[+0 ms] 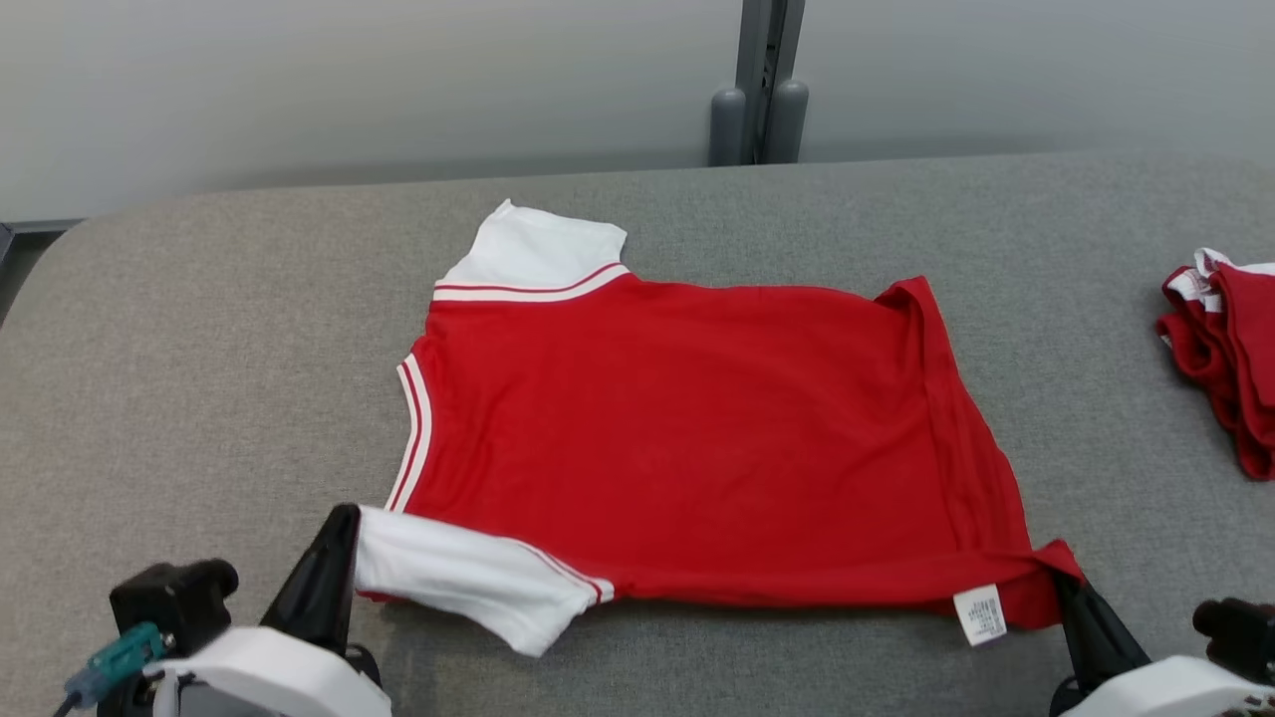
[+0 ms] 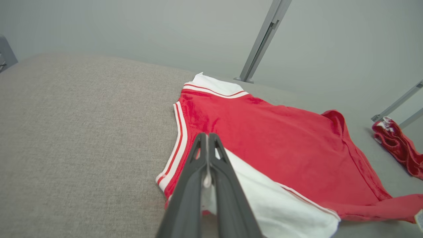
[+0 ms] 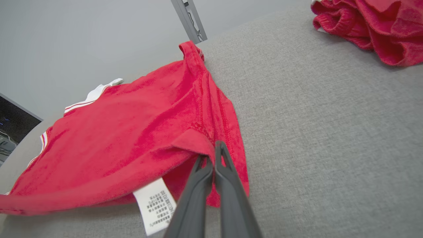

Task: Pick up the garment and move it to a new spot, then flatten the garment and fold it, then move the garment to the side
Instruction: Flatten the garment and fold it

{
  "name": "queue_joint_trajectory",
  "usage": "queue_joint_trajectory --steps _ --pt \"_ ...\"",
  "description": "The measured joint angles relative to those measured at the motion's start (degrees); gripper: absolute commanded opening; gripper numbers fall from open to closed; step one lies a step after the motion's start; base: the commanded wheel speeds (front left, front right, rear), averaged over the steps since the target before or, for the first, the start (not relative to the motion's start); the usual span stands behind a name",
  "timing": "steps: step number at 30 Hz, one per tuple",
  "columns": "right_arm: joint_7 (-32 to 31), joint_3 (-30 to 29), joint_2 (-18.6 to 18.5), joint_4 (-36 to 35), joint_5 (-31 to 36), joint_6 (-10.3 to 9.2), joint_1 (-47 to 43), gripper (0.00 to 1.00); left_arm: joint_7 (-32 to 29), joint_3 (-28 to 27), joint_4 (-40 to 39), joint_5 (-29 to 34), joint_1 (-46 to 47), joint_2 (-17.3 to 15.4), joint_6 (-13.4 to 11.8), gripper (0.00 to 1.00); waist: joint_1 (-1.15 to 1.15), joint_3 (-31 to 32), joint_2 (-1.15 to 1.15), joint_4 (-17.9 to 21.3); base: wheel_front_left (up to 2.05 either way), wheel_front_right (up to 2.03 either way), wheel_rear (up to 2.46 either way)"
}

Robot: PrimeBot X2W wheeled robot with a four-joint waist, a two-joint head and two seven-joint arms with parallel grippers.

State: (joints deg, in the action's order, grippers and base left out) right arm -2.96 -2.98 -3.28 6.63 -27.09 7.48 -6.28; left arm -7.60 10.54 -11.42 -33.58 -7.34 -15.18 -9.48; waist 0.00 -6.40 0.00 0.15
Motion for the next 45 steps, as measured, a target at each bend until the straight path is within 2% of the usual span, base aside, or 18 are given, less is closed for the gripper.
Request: queue_joint_trajectory --steps 12,13,14,20,22,26,36,41,45 --pt "3.24 3.2 -0.67 9.16 -0.29 0.0 11.22 0.0 3.26 1.25 15.86 -1.08 14.94 1.42 5.38 0.02 0.0 -6.56 0.0 0.97 0.0 0.0 0.0" --pt "3.86 3.67 -0.9 9.58 -0.32 0.0 11.73 0.2 3.8 1.47 16.88 -1.02 15.52 1.55 5.72 0.41 0.0 -6.89 0.0 1.05 0.0 0.0 0.0" --pt "4.67 4.19 -1.11 9.92 -0.73 0.0 12.21 1.0 4.23 1.72 17.93 -0.67 15.95 1.51 5.97 1.0 0.0 -7.13 0.0 1.13 0.0 0.0 0.0" --pt "9.65 6.72 -2.09 10.27 -1.71 0.0 13.1 1.0 9.46 1.97 20.15 0.7 16.13 2.01 6.66 1.0 0.0 -7.18 0.0 1.39 0.0 0.0 0.0" --pt "13.37 7.51 -3.11 9.85 -1.07 0.0 13.06 1.0 14.99 1.24 20.18 2.38 15.16 2.47 5.9 1.0 0.0 -6.27 0.0 1.43 0.0 0.0 0.0" --pt "16.12 7.21 -4.38 8.38 2.72 0.0 12.66 1.0 20.74 0.18 18.69 4.99 12.58 2.97 4.3 1.0 0.0 -4.6 0.0 1.38 0.0 0.0 0.0" --pt "17.19 6.34 -3.23 3.28 9.05 0.0 8.45 1.0 22.58 -1.36 14.88 10.9 6.19 3.39 2.96 1.0 0.0 -1.04 0.0 1.04 0.0 0.0 0.0" --pt "16.41 5.7 -1.74 1.2 10.13 0.0 3.73 1.0 22.59 -1.77 15.21 12.92 1.3 4.91 2.67 1.0 0.0 1.52 0.0 1.27 0.0 0.0 0.0" --pt "15.83 5.44 -1.13 0.42 10.44 0.0 3.33 1.0 22.59 -2.14 15.72 13.49 1.26 5.25 2.88 1.0 0.0 1.81 0.0 1.3 0.0 0.0 0.0"
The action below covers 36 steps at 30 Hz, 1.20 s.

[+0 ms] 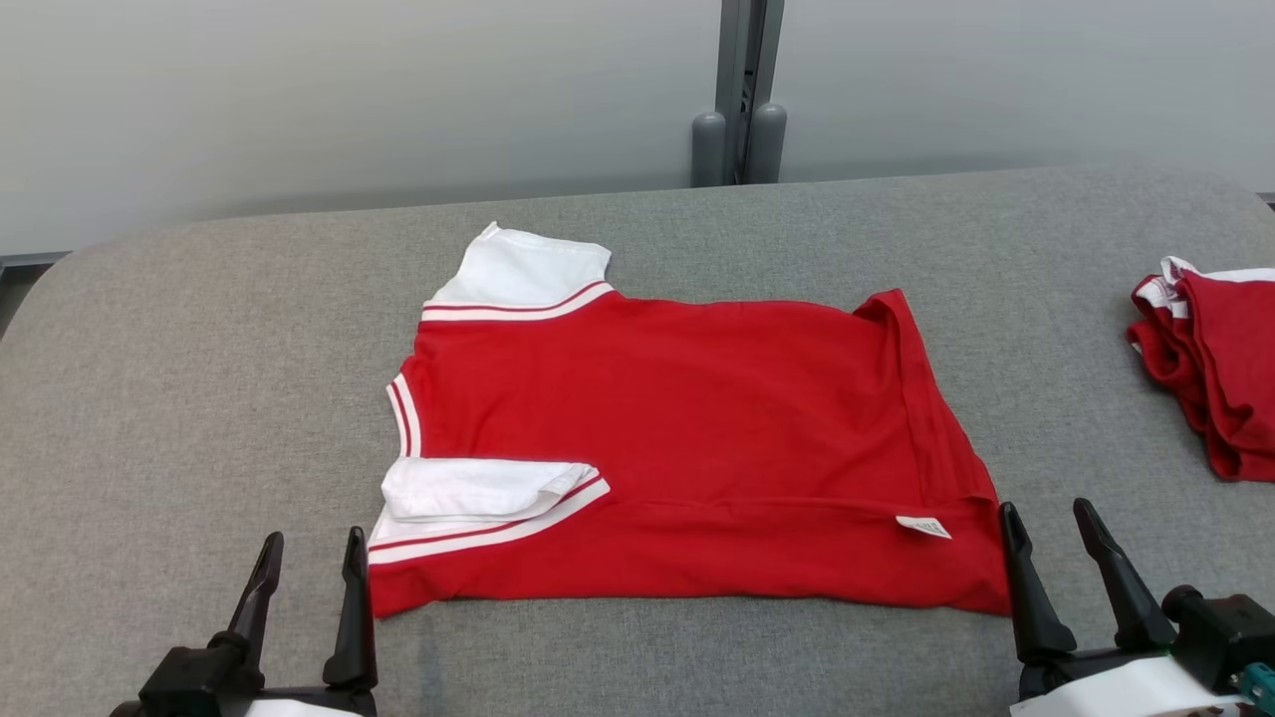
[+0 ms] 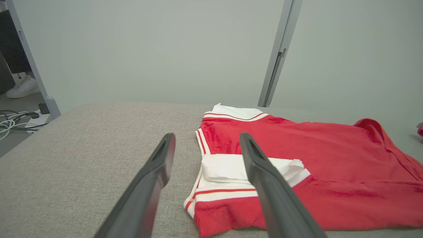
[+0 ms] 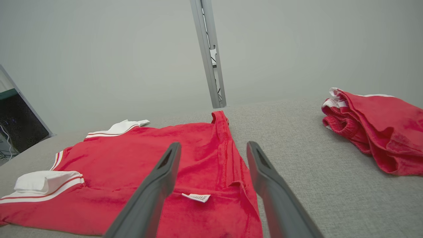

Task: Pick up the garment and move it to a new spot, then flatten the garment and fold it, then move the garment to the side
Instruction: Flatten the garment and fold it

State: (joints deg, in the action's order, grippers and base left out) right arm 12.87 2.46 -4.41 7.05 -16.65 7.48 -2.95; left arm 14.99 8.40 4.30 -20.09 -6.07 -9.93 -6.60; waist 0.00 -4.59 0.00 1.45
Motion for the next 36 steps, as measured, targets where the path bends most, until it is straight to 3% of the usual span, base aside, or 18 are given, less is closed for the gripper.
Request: queue_joint_trajectory --steps 12,22,32,33,35,36 --pt "-0.82 -1.79 0.41 1.51 1.35 0.0 0.08 1.0 -0.16 0.64 3.58 -0.08 2.15 0.14 1.74 1.0 0.0 -1.3 0.0 -0.6 0.0 0.0 0.0" --pt "-1.57 -2.79 0.44 10.72 3.28 0.01 1.32 1.0 -0.85 2.87 14.27 -2.15 4.97 2.04 4.97 1.0 0.0 -4.97 0.0 -0.54 0.0 0.0 0.0" --pt "-1.76 -0.47 0.63 19.78 0.92 0.01 6.58 1.0 -2.74 2.27 23.31 -6.39 10.88 3.3 7.35 1.0 0.0 -7.95 0.0 0.16 0.0 0.0 0.0" --pt "-1.81 -0.09 0.64 20.39 0.21 0.0 7.15 1.0 -2.96 2.25 23.59 -6.64 11.26 3.28 7.62 0.76 0.0 -7.99 0.0 0.2 0.0 0.0 0.0" --pt "-1.97 0.33 0.49 21.76 -0.42 0.01 8.03 1.0 -3.14 2.23 23.94 -7.15 11.67 3.31 8.09 0.0 0.0 -8.0 0.0 0.24 0.0 0.0 0.0" --pt "-1.97 0.69 0.45 22.28 -0.99 0.0 8.4 0.91 -3.22 2.22 24.14 -7.39 11.9 3.31 8.21 0.0 0.0 -7.98 0.0 0.25 0.0 0.0 0.0"
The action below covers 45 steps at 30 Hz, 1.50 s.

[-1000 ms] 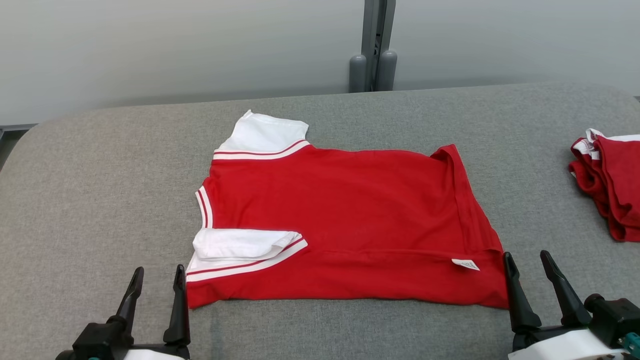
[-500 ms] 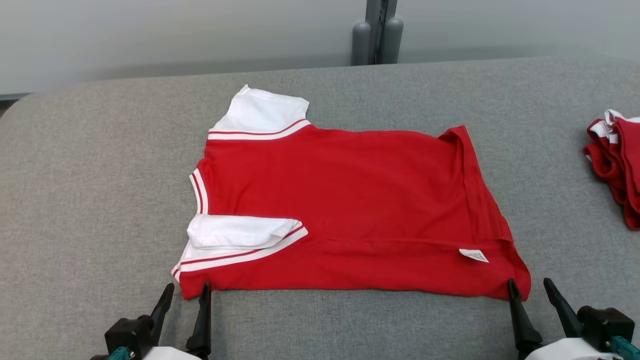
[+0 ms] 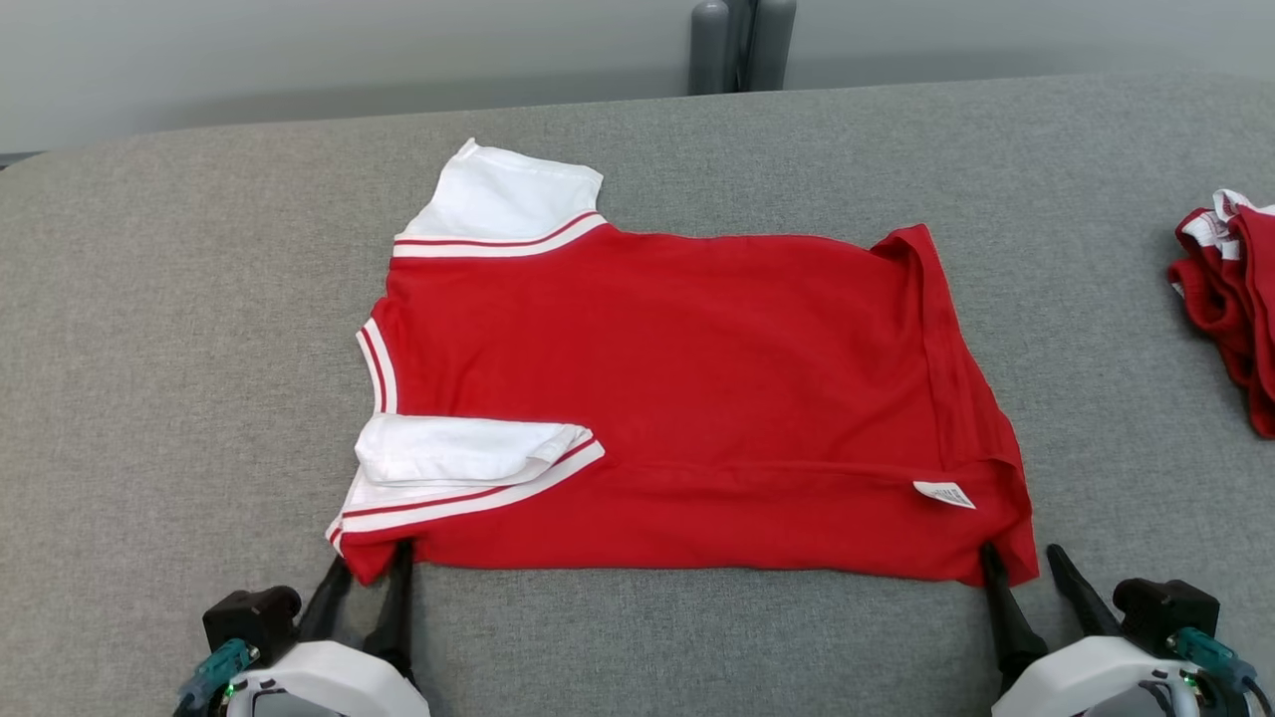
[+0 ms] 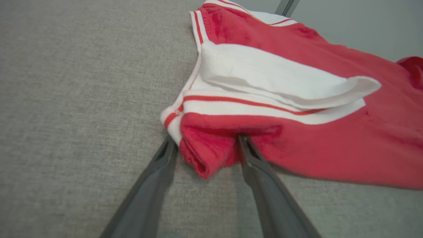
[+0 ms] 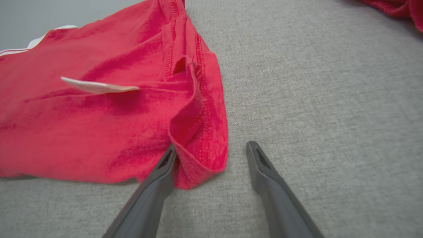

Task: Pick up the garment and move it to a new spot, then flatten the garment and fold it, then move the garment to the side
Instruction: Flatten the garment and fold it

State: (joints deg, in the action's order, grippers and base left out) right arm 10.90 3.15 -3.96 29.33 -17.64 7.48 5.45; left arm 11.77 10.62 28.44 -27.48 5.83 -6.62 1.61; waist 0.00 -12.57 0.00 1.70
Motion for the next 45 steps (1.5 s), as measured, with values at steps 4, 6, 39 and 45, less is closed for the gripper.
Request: queue_joint_trajectory --steps 4,6,39,45 --pt "0.13 1.05 -0.45 1.93 -1.49 0.0 1.41 0.0 -0.58 -0.01 0.66 -0.47 0.57 -0.14 0.48 0.0 0.0 0.2 0.0 -0.02 0.0 0.0 0.0" --pt "0.23 1.53 -0.59 2.67 -2.12 0.01 1.82 0.0 -0.58 0.02 0.76 -0.71 0.6 -0.34 0.64 0.0 0.0 0.33 0.0 -0.1 0.0 0.0 0.0" --pt "-4.41 -0.55 -3.03 -14.54 -2.58 0.01 -11.3 1.0 -7.31 3.13 -23.96 3.07 -18.26 -3.86 -8.12 1.0 0.0 6.97 0.0 -1.31 0.0 0.0 0.0" --pt "-2.22 -2.59 -2.34 -20.25 0.68 0.01 -9.16 1.0 -1.57 2.52 -26.33 5.87 -14.67 -3.71 -9.65 1.0 0.0 7.55 0.0 -0.72 0.0 0.0 0.0"
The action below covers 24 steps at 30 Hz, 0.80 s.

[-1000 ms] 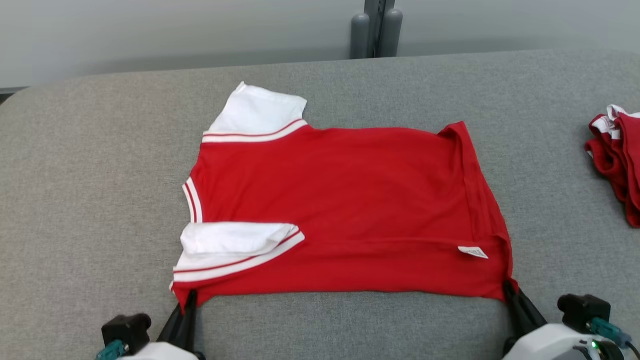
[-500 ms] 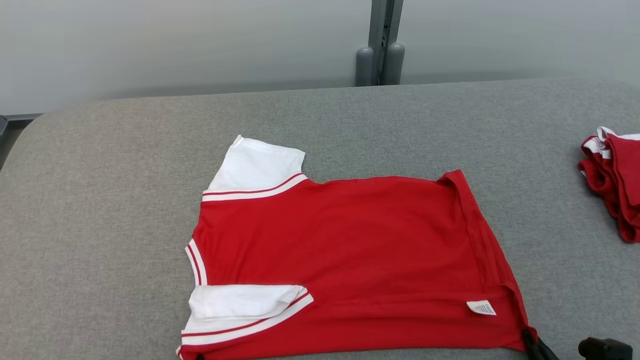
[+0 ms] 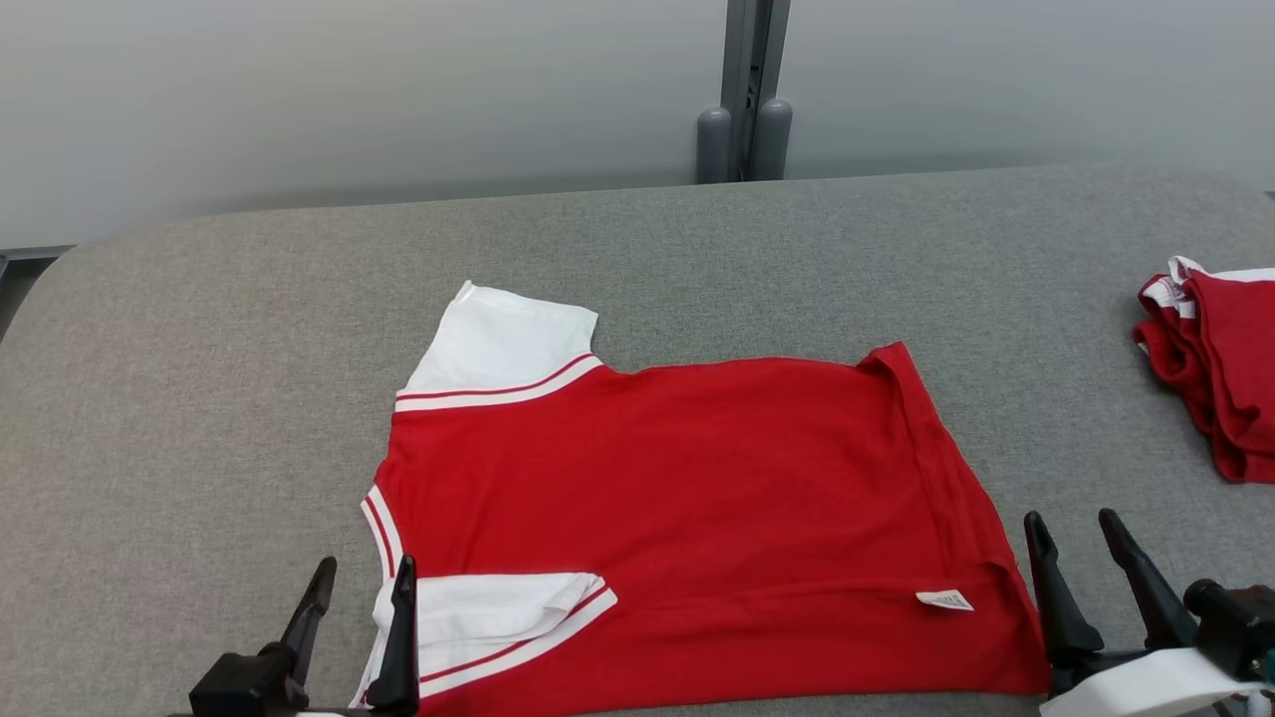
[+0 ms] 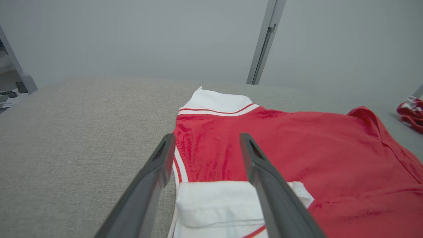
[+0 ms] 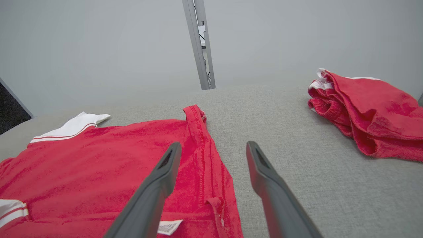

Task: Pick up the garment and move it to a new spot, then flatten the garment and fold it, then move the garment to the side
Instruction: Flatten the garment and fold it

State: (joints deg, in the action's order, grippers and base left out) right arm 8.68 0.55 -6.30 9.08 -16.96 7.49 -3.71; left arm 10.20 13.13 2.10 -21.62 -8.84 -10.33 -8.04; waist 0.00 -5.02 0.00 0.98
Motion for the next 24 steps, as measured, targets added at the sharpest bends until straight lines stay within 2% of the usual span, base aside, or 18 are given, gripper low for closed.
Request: queue_joint_trajectory --steps 8,18,24 --pt "-0.54 -1.66 1.16 -5.58 1.47 0.0 2.03 1.0 0.64 -0.69 -0.7 0.82 4.0 -1.35 -0.09 1.0 0.0 0.22 0.0 -0.1 0.0 0.0 0.0" --pt "-1.29 -2.37 2.29 -8.6 2.91 0.0 2.03 1.0 0.41 -0.55 -0.52 0.78 5.13 -1.76 -0.09 1.0 0.0 -1.64 0.0 -0.42 0.0 0.0 0.0" --pt "-1.63 -3.05 2.55 -10.7 3.91 0.0 4.02 1.0 -0.89 -0.03 0.02 0.85 13.26 -2.67 1.59 1.0 0.0 -4.73 0.0 -0.62 0.0 0.0 0.0"
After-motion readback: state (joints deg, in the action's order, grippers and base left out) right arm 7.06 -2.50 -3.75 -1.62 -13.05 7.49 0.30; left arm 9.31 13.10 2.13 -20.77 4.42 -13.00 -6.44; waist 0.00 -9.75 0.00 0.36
